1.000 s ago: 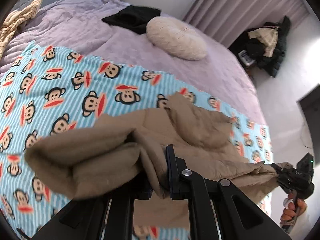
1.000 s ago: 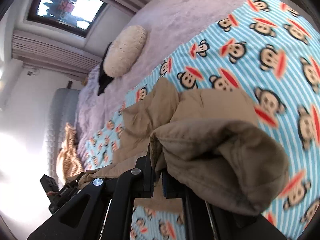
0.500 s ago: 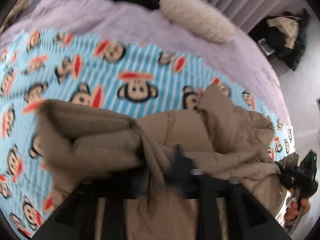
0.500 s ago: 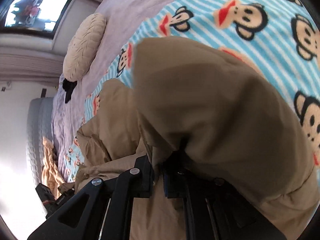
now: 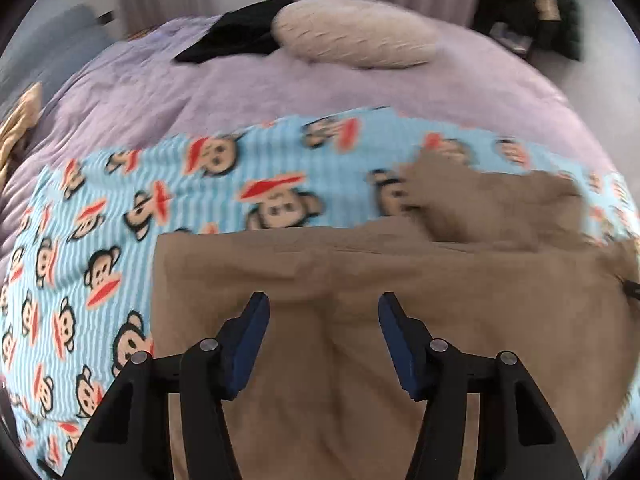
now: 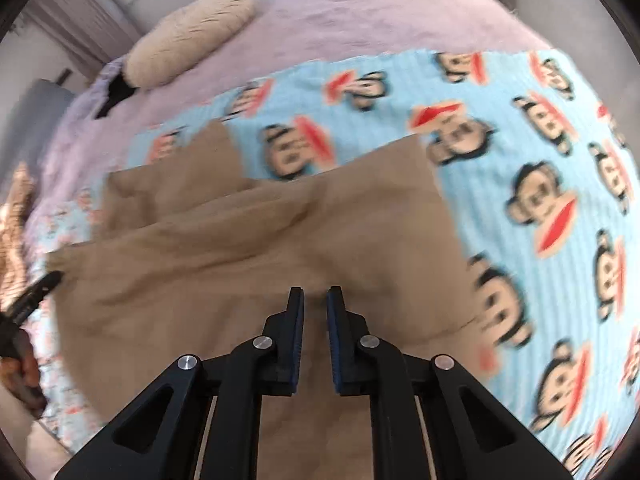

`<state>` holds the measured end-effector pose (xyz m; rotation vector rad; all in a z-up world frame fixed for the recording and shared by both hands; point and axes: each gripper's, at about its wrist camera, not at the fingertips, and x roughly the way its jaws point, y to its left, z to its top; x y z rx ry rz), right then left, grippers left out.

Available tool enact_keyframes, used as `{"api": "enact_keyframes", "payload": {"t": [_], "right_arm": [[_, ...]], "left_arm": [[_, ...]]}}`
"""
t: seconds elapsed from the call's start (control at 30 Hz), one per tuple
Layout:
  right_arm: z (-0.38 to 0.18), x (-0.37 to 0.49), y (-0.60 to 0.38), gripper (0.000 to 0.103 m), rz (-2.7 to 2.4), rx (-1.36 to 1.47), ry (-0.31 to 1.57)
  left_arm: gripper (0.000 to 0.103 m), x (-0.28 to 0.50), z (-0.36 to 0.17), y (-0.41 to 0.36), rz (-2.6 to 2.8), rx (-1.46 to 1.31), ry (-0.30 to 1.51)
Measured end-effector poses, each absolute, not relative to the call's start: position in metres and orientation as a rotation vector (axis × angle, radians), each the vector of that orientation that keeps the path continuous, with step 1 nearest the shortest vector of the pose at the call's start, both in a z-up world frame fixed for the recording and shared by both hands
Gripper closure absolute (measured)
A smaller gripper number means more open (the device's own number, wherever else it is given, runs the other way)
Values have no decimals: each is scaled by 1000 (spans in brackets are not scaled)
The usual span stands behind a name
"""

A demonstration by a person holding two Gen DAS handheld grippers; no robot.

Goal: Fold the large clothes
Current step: 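Lift the hem with both tools and fold it over toward the collar, then lower the fold onto the jacket, open both tools and lift away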

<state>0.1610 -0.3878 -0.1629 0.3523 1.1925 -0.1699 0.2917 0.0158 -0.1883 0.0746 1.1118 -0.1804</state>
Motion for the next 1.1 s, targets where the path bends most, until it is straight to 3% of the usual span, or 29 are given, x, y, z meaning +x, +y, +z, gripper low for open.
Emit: {"api": "enact_keyframes", "payload": {"t": [0.07,0.3,0.53,0.7,0.87,0.93,1.07,1.1], "right_arm": [[-174,166,-409,97,-205,382,1181],[-217,193,-442,98,-288,524,1176],[-233,202,-437,100,-296,472,1173],[-208,205,-425,97,-339,430,1181],[-144,185,-372,95,-160,382,1035],[-145,185,-351,95,-111,356,1037],[-196,200,-340,96,-136,340,1106],[-203,199,-342,96,-140,353,1097]], "left_arm": [[43,308,-207,30,-118,-2,1130],[43,333,-243,38,-41,-66,1136],[43,342,-263,25,-6,-20,1127],[43,329,-219,26,-16,-15,1100],[43,275,-164,4,-235,-9,992],[32,275,-173,-13,-286,22,1009],[31,281,-222,-30,-233,57,1033],[27,286,-230,-29,-223,27,1033]]}}
